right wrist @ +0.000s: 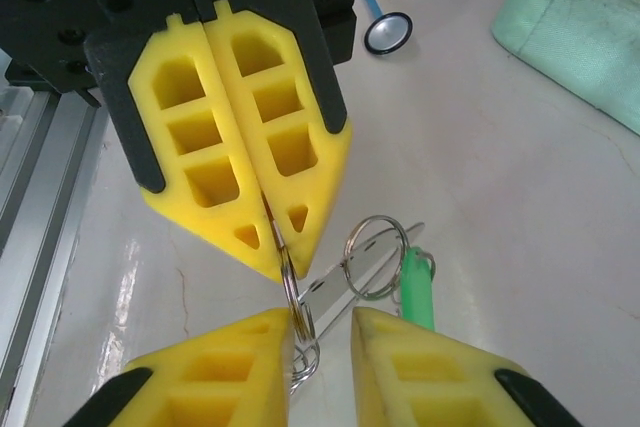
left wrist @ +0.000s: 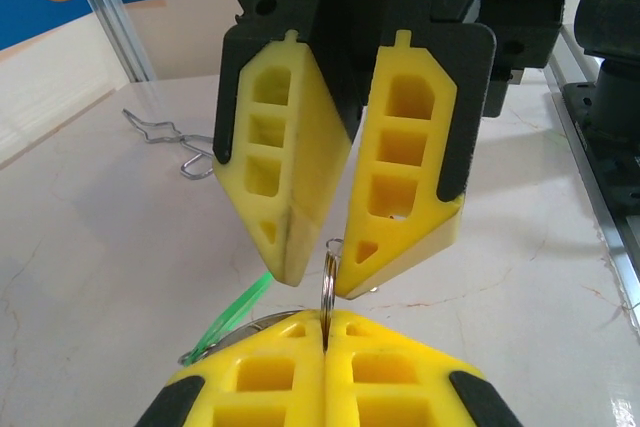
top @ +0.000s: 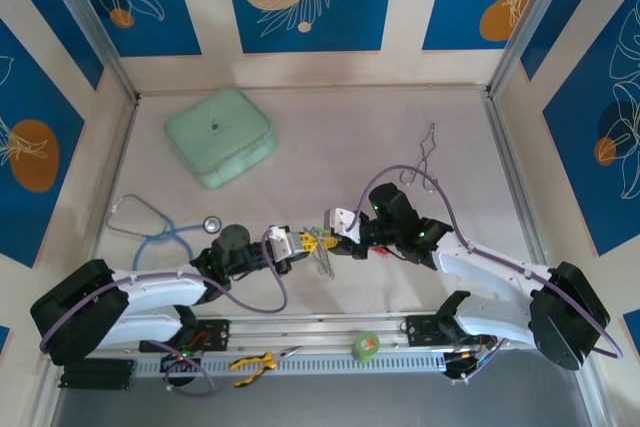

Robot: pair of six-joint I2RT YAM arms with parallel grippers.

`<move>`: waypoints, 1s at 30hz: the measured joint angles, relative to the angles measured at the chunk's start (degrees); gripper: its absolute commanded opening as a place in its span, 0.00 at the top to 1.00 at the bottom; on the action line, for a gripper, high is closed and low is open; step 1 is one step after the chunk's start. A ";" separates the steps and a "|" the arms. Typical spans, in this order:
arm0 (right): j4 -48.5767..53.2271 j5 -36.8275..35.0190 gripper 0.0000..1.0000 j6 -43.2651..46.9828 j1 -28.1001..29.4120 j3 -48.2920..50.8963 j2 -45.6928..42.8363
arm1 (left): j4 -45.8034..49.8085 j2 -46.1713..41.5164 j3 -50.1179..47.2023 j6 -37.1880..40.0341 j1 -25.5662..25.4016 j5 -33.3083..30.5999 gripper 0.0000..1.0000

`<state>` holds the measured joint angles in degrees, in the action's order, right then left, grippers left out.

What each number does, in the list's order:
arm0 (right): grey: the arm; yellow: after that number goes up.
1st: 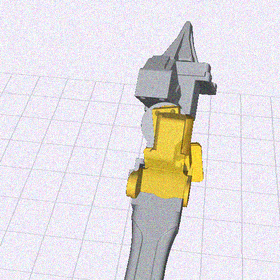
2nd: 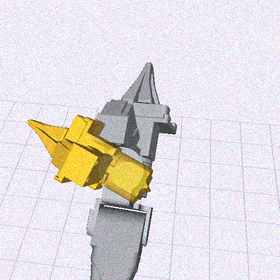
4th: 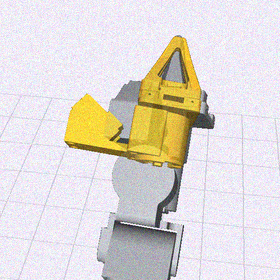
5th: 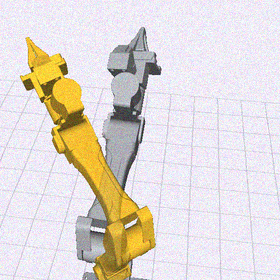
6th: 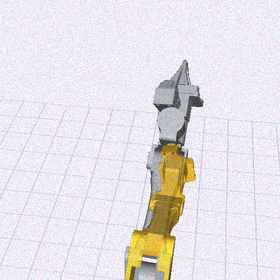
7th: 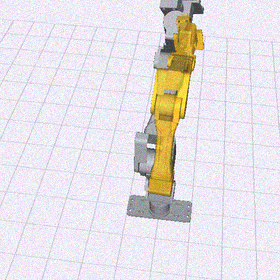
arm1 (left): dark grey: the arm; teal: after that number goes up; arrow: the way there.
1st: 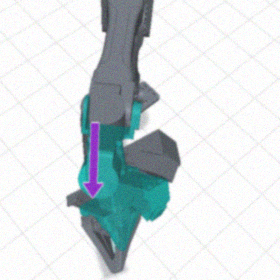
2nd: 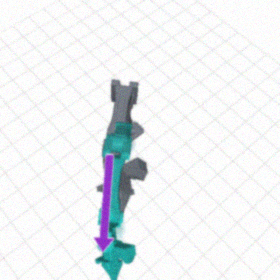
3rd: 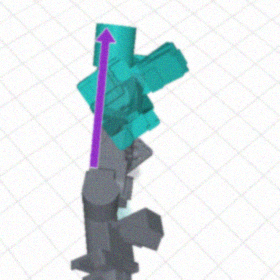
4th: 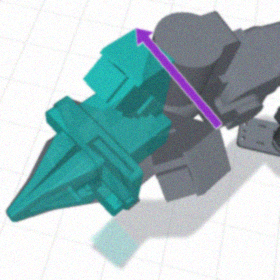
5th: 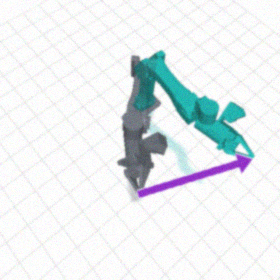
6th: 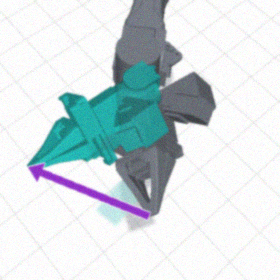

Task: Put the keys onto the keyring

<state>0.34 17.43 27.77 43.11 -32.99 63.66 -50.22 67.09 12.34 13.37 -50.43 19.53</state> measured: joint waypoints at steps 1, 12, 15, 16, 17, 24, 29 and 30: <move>0.02 0.13 0.82 0.00 -0.02 0.00 0.04 | 0.00 0.00 0.00 0.00 0.00 0.00 1.00; 0.61 1.92 1.00 0.28 0.00 -0.07 0.33 | 0.02 0.00 -0.04 -0.87 0.00 0.00 1.00; 1.99 2.01 1.00 0.68 0.04 -0.81 0.35 | 0.02 -0.02 -0.04 -1.05 0.00 -0.04 0.91; 2.60 1.95 1.00 0.70 0.07 -1.11 0.37 | 0.04 -0.09 -0.04 -1.01 0.00 -0.04 0.88; 3.30 1.88 1.00 0.74 0.20 -1.57 0.39 | 0.11 -0.24 -0.04 -1.05 0.00 -0.04 0.85; 8.41 0.42 1.00 2.64 1.51 -5.88 1.38 | 3.21 -1.42 0.42 -0.81 0.00 -0.22 0.81; 12.13 -1.16 1.00 4.31 2.49 -8.50 3.39 | 4.72 -1.42 0.59 -0.81 0.00 -0.02 0.81; 12.76 -1.51 1.00 4.61 2.67 -8.96 3.76 | 4.87 -1.42 0.59 -0.83 0.00 -0.02 0.81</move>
<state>13.10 15.92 32.38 45.78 -41.95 67.42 -45.34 65.67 12.93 12.53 -50.43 19.51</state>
